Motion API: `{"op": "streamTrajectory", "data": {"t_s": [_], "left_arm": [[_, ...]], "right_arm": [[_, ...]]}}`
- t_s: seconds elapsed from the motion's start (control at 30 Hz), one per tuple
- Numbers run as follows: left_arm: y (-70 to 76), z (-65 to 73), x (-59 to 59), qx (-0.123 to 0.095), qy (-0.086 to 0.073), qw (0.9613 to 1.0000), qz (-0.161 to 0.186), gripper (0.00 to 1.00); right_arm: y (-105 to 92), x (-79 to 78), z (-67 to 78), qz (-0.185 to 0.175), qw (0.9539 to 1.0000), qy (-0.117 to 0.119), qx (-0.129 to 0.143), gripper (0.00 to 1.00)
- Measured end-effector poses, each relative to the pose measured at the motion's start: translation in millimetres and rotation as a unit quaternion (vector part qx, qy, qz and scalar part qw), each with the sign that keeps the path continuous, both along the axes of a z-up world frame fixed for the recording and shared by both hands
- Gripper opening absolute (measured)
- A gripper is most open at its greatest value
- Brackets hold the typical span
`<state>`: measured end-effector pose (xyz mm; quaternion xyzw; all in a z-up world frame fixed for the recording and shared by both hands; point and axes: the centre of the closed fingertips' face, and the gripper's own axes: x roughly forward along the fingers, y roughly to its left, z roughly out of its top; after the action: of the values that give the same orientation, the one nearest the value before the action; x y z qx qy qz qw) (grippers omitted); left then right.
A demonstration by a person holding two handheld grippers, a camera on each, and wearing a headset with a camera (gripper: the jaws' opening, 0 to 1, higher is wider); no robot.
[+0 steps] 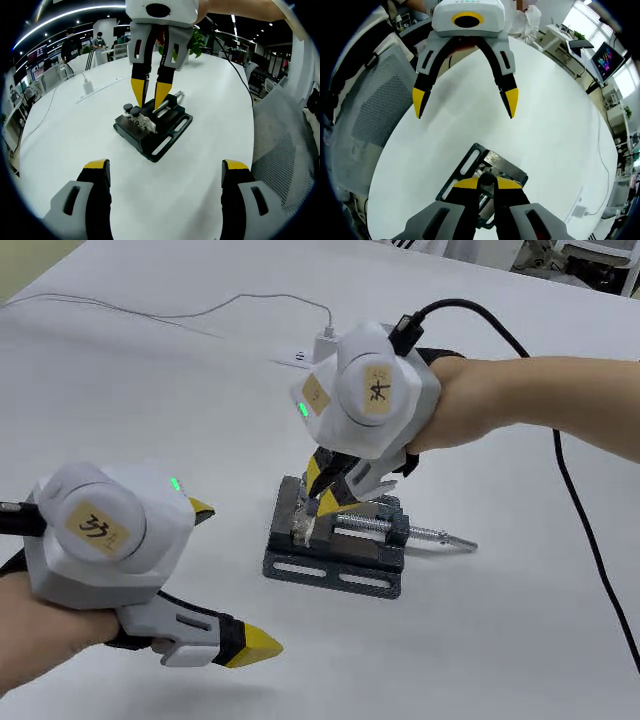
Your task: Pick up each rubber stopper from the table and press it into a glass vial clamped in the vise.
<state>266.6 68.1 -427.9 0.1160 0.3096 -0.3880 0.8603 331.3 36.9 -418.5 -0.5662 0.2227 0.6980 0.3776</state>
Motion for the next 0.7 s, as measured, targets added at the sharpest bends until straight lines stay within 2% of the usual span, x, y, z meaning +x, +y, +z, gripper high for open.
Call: {"op": "streamTrajectory", "data": {"t_s": [0.1,0.27,0.43,0.7], "left_arm": [[0.5,-1.0,-0.2,0.001,0.002,1.0000,0.002,0.91],[1.7,-1.8,0.2,-0.001,0.004,1.0000,0.006,0.90],[3.6,-3.4,-0.6,-0.001,0.006,0.9999,0.009,0.90],[4.4,-5.6,-1.9,-0.003,0.010,0.9999,0.011,0.89]], "right_arm": [[1.3,0.6,-0.9,-0.002,1.0000,-0.002,-0.002,0.05],[5.2,5.8,-3.3,-0.029,0.9996,0.004,-0.001,0.05],[3.0,6.3,-7.5,-0.028,0.9995,0.003,-0.015,0.05],[4.6,5.1,-10.7,-0.030,0.9993,0.008,-0.019,0.05]]}}
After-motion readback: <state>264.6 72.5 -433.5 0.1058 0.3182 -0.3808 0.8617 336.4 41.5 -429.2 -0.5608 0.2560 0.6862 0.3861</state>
